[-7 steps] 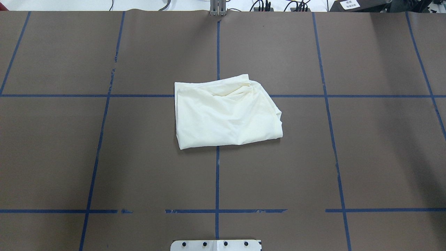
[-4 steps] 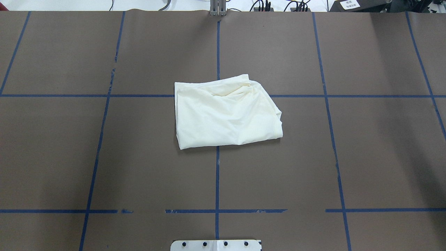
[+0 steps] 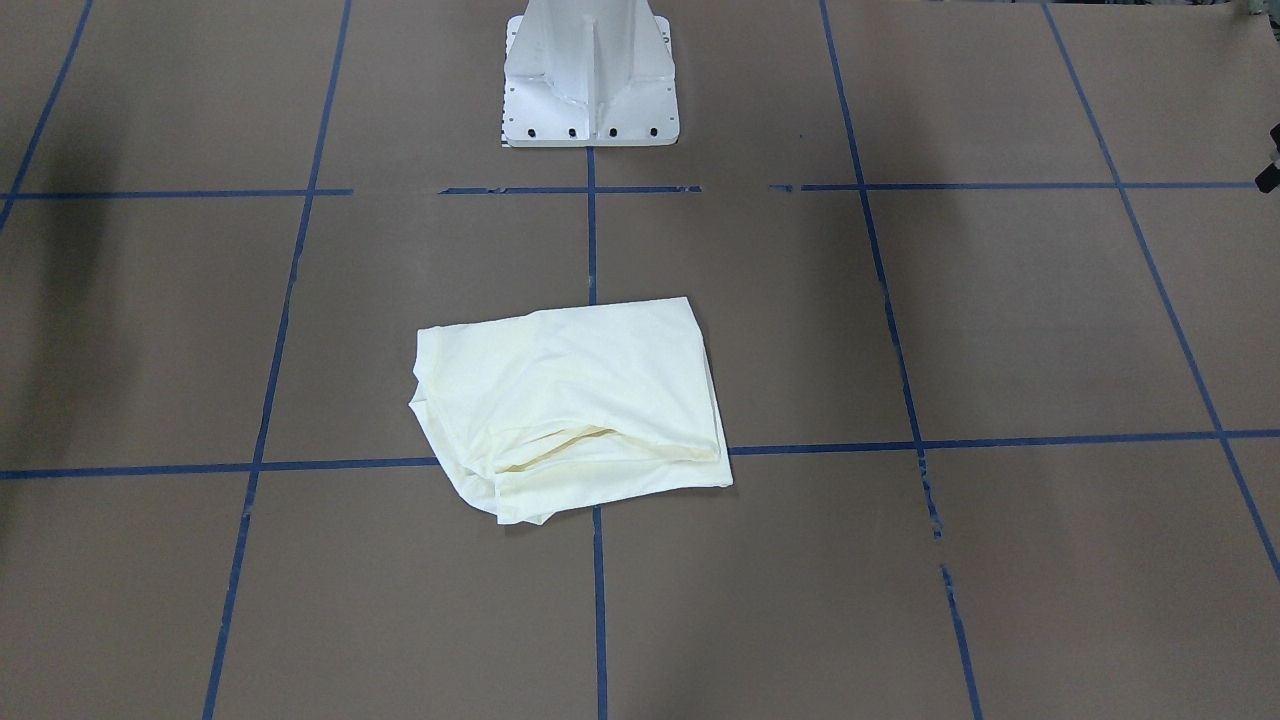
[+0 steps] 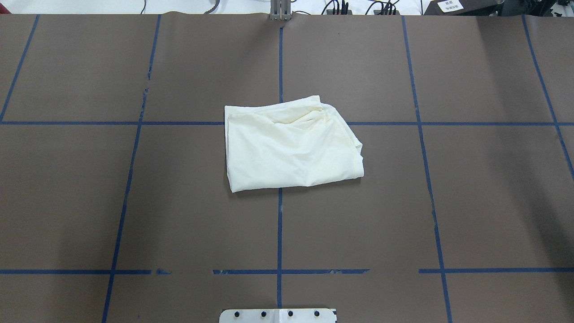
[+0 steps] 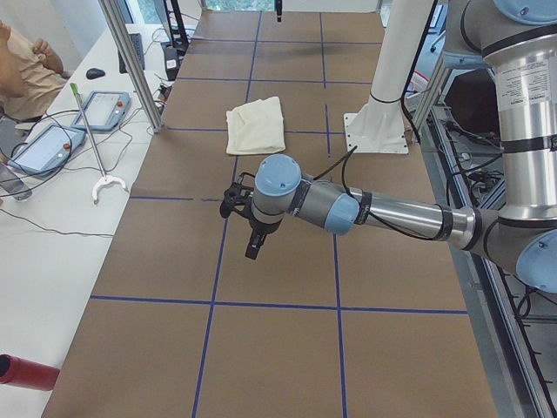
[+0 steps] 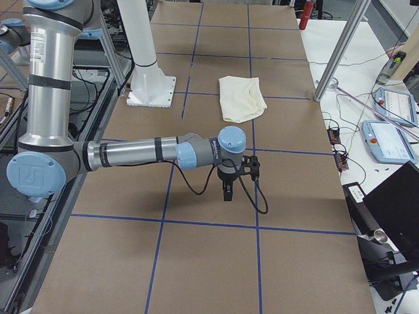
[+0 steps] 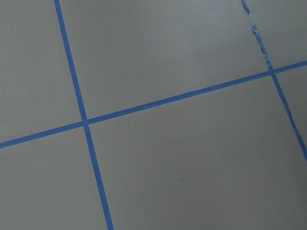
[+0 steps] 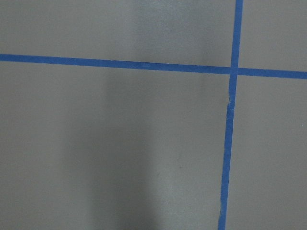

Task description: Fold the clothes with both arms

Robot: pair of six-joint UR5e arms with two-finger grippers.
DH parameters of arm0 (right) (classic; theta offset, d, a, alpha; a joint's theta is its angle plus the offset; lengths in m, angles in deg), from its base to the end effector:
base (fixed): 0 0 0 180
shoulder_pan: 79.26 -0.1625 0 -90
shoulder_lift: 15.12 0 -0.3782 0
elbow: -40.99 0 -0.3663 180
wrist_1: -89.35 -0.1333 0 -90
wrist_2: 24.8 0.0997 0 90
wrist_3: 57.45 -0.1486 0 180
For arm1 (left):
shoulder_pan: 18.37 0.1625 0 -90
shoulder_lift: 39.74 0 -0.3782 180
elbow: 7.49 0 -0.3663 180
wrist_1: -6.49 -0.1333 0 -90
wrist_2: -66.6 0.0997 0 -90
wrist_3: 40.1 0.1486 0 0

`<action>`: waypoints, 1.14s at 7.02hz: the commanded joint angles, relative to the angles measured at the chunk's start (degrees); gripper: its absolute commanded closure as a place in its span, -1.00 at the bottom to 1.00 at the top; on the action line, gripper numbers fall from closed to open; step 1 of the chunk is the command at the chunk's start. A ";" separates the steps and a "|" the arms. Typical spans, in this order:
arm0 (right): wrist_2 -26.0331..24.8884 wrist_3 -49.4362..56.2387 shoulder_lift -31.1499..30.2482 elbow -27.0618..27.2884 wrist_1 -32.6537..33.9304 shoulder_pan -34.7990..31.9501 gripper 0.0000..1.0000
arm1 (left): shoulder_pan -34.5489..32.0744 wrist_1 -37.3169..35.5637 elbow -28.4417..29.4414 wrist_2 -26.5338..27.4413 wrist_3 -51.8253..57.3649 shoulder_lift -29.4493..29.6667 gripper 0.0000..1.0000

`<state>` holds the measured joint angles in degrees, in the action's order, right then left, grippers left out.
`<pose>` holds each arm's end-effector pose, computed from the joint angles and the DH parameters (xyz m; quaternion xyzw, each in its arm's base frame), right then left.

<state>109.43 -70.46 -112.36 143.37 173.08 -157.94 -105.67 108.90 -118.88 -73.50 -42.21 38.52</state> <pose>-0.0565 -0.4333 0.5895 0.0111 -0.3856 -0.0238 0.9223 0.0001 -0.4128 0.5223 0.1557 0.4225 0.0856 0.8888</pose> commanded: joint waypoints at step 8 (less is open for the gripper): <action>1.65 -0.08 -0.49 -8.45 -17.45 -2.69 -1.00 | 0.02 -0.54 3.97 0.62 -0.09 0.05 -1.00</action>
<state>111.34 -70.51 -112.90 132.38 156.93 -158.72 -105.65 108.43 -116.69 -72.90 -42.27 38.50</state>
